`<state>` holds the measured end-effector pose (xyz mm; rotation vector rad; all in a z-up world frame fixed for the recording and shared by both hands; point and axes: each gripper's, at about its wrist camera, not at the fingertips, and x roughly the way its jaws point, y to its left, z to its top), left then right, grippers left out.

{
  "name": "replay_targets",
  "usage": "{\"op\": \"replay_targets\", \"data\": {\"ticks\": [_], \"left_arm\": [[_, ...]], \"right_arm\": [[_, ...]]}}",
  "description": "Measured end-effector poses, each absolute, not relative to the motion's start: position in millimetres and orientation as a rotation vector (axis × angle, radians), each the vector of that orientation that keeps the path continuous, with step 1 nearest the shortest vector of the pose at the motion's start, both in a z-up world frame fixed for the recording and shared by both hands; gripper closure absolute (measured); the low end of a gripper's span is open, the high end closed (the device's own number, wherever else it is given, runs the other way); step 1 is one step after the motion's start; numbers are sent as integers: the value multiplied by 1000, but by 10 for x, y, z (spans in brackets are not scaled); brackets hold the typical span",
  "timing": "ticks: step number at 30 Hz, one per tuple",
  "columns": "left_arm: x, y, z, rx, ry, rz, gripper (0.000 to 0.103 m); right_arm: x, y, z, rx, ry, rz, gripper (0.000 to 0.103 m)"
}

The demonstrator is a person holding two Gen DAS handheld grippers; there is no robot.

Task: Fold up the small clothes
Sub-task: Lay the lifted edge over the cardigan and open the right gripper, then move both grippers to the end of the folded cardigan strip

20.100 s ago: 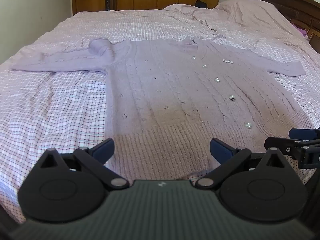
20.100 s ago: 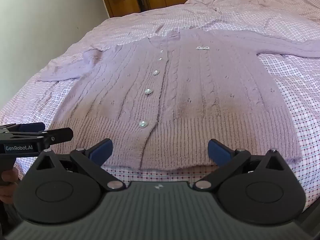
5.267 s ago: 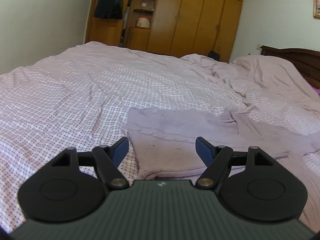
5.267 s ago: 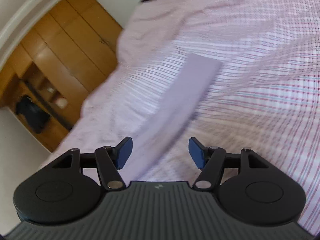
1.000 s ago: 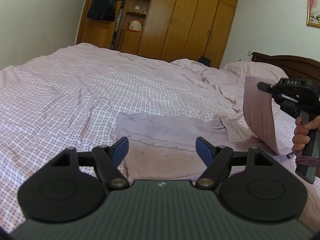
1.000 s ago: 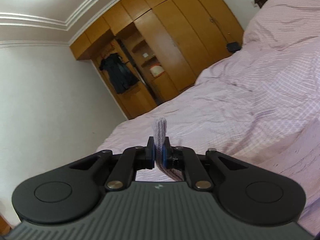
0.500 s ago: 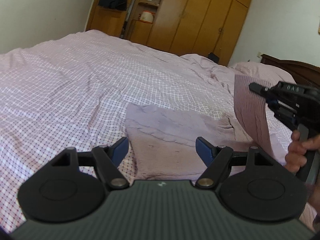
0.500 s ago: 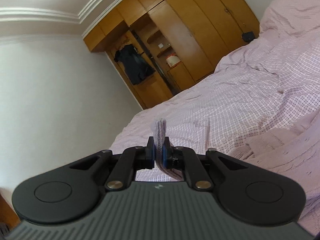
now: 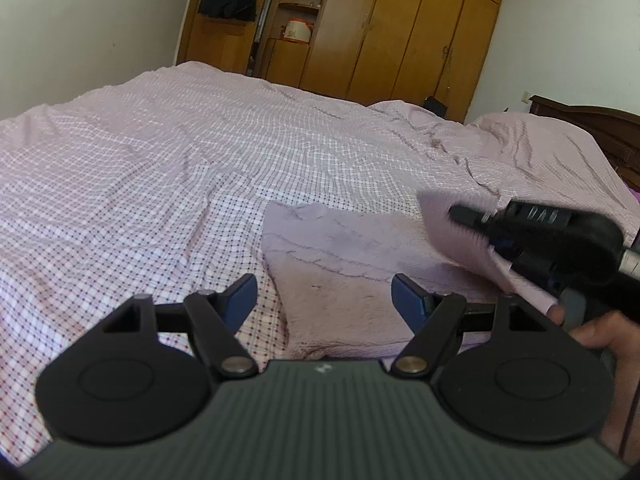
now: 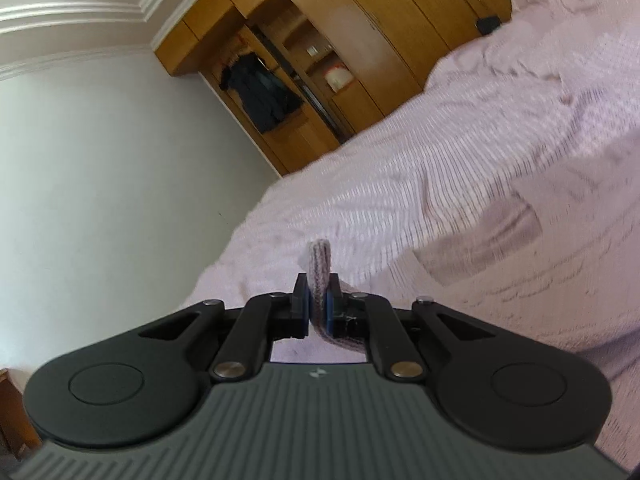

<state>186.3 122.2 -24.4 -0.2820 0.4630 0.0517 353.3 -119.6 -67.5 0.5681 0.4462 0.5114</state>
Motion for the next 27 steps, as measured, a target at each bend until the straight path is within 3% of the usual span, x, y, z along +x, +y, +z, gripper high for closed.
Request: {"op": "replay_targets", "data": {"ticks": [2, 7, 12, 19, 24, 27], "left_arm": [[1874, 1239, -273, -288, 474, 59, 28], [1916, 1250, -330, -302, 495, 64, 28], [1911, 1220, -333, -286, 501, 57, 28], [1857, 1157, -341, -305, 529, -17, 28], [1684, 1038, -406, -340, 637, -13, 28], [1460, 1014, -446, -345, 656, -33, 21]], "right_arm": [[3547, -1200, -783, 593, 487, 511, 77], [3515, -1190, -920, 640, 531, 534, 75], [3430, -1154, -868, 616, 528, 574, 61], [3014, -1335, -647, 484, 515, 641, 51], [2352, -1783, -530, 293, 451, 666, 28], [1906, -2261, -527, 236, 420, 662, 24]]}}
